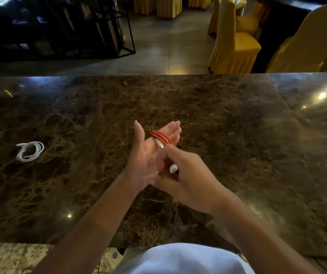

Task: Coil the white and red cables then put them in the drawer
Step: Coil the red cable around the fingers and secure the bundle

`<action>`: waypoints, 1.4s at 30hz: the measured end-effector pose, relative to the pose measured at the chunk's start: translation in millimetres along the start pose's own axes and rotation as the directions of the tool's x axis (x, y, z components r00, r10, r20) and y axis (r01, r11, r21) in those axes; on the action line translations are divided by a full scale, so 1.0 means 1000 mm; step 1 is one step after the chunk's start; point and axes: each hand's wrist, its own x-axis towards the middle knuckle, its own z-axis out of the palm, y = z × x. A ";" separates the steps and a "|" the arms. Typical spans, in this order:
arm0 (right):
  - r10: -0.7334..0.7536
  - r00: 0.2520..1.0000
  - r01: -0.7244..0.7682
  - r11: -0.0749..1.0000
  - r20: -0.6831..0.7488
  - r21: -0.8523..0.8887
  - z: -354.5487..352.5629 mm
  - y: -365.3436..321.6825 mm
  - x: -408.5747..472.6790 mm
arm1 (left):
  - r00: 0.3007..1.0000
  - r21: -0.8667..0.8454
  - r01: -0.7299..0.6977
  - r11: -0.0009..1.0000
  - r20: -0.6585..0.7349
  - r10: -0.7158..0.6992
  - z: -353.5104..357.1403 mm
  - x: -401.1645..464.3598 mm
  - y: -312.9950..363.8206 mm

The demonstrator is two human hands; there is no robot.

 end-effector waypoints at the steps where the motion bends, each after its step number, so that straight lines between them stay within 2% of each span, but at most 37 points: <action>1: 0.045 0.999 -0.048 0.992 0.025 0.114 -0.007 0.000 0.000 | 1.000 0.000 0.016 1.000 0.005 -0.016 -0.001 -0.003 -0.004; 3: 0.009 0.999 -0.028 0.920 0.051 0.390 -0.018 0.000 -0.002 | 1.000 -0.025 0.011 1.000 0.026 -0.010 -0.003 -0.007 -0.008; 5: -0.023 1.000 0.022 0.848 -0.005 0.530 -0.022 0.004 -0.002 | 0.998 -0.025 -0.005 1.000 0.055 0.006 -0.004 -0.010 -0.009; 9: 0.083 0.966 0.042 0.885 -0.245 0.463 -0.020 0.011 0.000 | 0.998 0.146 -0.065 0.987 0.032 0.061 -0.004 -0.007 -0.006; 11: 0.208 0.915 -0.069 0.925 -0.345 0.373 -0.018 0.015 0.002 | 0.999 0.298 -0.020 0.954 -0.019 0.027 -0.003 -0.005 -0.004; 14: 0.388 0.864 -0.277 0.898 -0.320 0.342 -0.018 0.019 0.006 | 0.993 0.466 0.085 0.881 -0.111 -0.037 -0.013 0.005 -0.004; 17: 0.409 0.870 -0.344 0.904 -0.275 0.254 -0.022 0.021 0.009 | 0.995 0.554 0.097 0.827 -0.077 -0.065 -0.017 0.005 -0.004; 19: 0.386 0.895 -0.352 0.919 -0.223 0.177 -0.027 0.024 0.009 | 0.992 0.528 0.115 0.841 -0.024 -0.121 -0.014 0.000 -0.003; 22: 0.331 0.940 -0.317 0.936 -0.080 0.151 -0.038 0.025 0.007 | 0.978 0.429 0.142 0.892 0.080 -0.194 -0.009 -0.009 0.002; 26: 0.231 0.970 -0.242 0.920 0.075 0.307 -0.051 0.020 0.005 | 0.952 0.417 0.126 0.900 0.204 -0.228 0.000 -0.011 0.006; 28: 0.232 0.970 -0.242 0.914 0.069 0.327 -0.052 0.021 0.006 | 0.949 0.405 0.088 0.910 0.244 -0.201 0.003 -0.012 0.004; 31: 0.269 0.963 -0.256 0.901 0.011 0.350 -0.047 0.026 0.009 | 0.961 0.286 0.098 0.953 0.223 -0.166 0.003 -0.014 0.002; 35: 0.301 0.945 -0.269 0.937 -0.127 0.222 -0.030 0.034 0.008 | 0.982 0.184 0.062 0.981 0.163 -0.093 0.002 -0.014 0.000; 37: 0.273 0.954 -0.246 0.949 -0.124 0.195 -0.027 0.033 0.006 | 0.985 0.158 0.047 0.986 0.160 -0.072 0.003 -0.013 -0.001; 39: 0.257 0.963 -0.231 0.940 -0.076 0.251 -0.031 0.032 0.004 | 0.987 0.084 0.051 0.995 0.146 -0.063 0.001 -0.012 -0.002; 42: 0.318 0.948 -0.277 0.851 -0.017 0.445 -0.040 0.031 0.003 | 0.993 -0.076 0.062 0.995 0.107 -0.054 -0.002 -0.012 -0.004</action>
